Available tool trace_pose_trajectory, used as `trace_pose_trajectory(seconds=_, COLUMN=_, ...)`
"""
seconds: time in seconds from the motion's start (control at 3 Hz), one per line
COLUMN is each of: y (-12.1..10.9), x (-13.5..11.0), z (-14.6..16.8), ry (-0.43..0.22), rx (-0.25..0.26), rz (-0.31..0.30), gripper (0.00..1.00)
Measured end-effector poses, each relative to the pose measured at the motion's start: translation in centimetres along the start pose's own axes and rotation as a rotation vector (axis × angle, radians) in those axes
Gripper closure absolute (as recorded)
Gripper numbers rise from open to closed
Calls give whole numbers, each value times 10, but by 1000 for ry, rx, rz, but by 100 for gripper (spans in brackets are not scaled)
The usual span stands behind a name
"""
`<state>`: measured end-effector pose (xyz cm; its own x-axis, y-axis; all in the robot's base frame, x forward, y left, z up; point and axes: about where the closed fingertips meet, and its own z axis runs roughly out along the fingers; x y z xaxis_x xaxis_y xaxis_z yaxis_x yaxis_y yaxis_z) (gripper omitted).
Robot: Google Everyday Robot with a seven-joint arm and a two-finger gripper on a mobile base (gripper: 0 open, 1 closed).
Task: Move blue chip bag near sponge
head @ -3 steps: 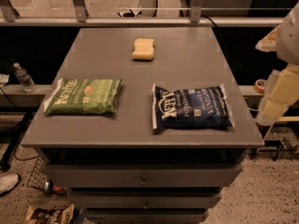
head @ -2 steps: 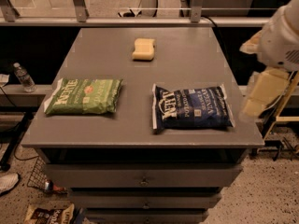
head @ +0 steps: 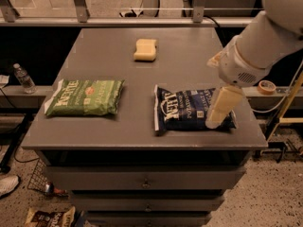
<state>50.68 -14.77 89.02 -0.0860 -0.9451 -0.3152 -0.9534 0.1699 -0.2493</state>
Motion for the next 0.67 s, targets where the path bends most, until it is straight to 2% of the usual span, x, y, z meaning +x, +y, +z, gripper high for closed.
trace_pose_trajectory(seconds=0.33, y=-4, x=-8, z=43, ry=34, rx=-33, rz=-8, gripper=0)
trace_pose_trajectory(seconds=0.67, y=-11, x=-16, z=71, ry=48, rx=-47, rz=-18, gripper=18)
